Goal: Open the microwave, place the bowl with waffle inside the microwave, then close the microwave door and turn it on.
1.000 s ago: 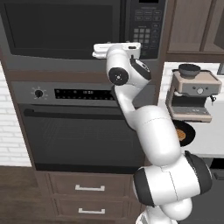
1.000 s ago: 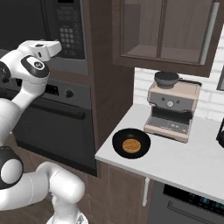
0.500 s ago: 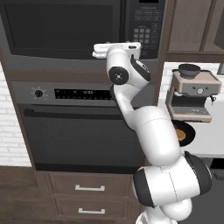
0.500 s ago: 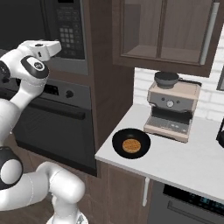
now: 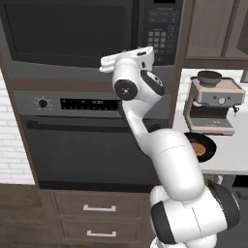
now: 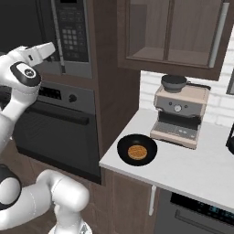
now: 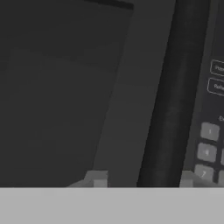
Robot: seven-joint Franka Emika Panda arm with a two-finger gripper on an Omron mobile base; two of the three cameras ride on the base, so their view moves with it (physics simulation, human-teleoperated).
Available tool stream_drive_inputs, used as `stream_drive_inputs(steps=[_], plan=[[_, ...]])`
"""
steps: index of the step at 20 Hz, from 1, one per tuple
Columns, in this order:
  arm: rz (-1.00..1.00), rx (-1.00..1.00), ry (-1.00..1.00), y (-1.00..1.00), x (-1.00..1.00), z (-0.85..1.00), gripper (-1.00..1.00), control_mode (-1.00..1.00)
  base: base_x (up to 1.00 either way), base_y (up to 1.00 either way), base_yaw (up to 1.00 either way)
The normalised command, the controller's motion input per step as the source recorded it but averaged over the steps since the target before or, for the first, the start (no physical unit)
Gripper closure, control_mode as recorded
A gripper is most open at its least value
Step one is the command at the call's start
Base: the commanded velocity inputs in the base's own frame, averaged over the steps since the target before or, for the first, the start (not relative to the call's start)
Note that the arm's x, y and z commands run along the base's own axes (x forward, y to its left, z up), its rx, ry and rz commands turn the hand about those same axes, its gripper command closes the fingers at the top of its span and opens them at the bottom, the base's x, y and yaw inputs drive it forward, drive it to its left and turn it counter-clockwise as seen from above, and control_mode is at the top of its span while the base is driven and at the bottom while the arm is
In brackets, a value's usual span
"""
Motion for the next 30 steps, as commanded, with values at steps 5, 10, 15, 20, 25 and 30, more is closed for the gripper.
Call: stream_drive_inputs(steps=[5,10,15,20,25,30], plan=[[0.00,-0.32,0.00,1.00,-0.70,-0.27,1.00,-1.00,0.00,0.00,0.00],[0.00,-0.35,0.00,1.00,-0.73,-0.23,1.00,-1.00,0.00,0.00,0.00],[0.00,-0.36,0.00,1.00,-0.74,-0.18,1.00,-1.00,0.00,0.00,0.00],[0.00,-0.34,0.00,1.00,-0.69,-0.16,1.00,-1.00,0.00,0.00,0.00],[-0.11,-0.22,0.00,1.00,-0.75,-0.31,1.00,-1.00,0.00,0.00,0.00],[-0.35,-0.07,0.00,1.00,-0.78,-0.55,1.00,-1.00,0.00,0.00,0.00]])
